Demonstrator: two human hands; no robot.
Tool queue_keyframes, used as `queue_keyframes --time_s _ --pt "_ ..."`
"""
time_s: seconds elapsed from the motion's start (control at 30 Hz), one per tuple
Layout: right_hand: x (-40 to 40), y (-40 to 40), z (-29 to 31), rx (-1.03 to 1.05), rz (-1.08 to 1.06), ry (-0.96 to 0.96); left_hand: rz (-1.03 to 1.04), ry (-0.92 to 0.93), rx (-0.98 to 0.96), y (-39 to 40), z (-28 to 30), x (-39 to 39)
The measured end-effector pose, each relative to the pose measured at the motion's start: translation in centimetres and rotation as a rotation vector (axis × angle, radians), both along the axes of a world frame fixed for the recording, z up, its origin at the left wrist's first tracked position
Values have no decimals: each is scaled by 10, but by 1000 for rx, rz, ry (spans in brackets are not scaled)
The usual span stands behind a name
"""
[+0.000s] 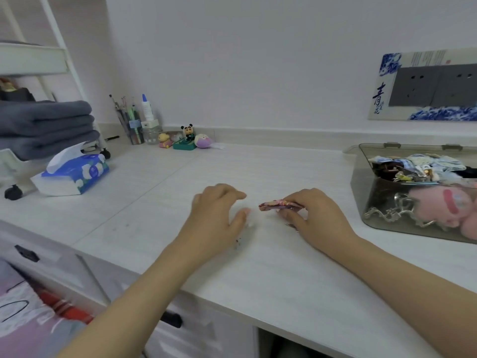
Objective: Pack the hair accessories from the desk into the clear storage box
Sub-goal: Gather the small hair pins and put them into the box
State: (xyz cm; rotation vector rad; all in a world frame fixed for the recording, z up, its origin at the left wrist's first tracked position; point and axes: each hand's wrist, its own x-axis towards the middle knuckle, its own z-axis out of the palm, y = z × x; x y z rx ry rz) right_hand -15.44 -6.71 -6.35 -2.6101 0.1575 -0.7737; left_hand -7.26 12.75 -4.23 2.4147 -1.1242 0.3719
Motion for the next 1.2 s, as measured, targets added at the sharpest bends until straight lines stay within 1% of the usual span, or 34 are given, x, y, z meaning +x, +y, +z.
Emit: queue_keyframes --time_s 0.07,0.1,0.13,0.23,0.33,0.43,0.5,0.6,0.73,0.83,0.97,1.2 --pt "-2 2 0 -4 16 -1 150 54 201 14 3 5" --pt "-2 4 -1 -12 32 5 188 117 284 21 2 7" --pt "-3 6 -1 -21 44 5 194 188 318 25 2 8" --pt "-4 12 -1 -28 68 2 174 365 277 35 1 9" --pt "-7 14 -1 -24 73 -4 127 463 208 39 2 8" --pt "-11 16 -1 16 52 -2 20 531 151 36 5 0" --pt "-13 18 1 73 47 -3 -15 536 117 30 6 -7" --pt "-17 21 5 117 31 -7 -22 467 45 18 1 -16" --pt "-18 15 12 147 -74 -19 -3 392 -16 3 -8 -18" --pt "-19 6 16 146 -151 54 -22 423 -18 -5 -6 -13" --pt "-22 -5 19 199 -177 188 -41 515 -64 -17 -3 -9" --pt "-24 -6 20 176 -138 199 -85 490 -89 -41 -7 -7"
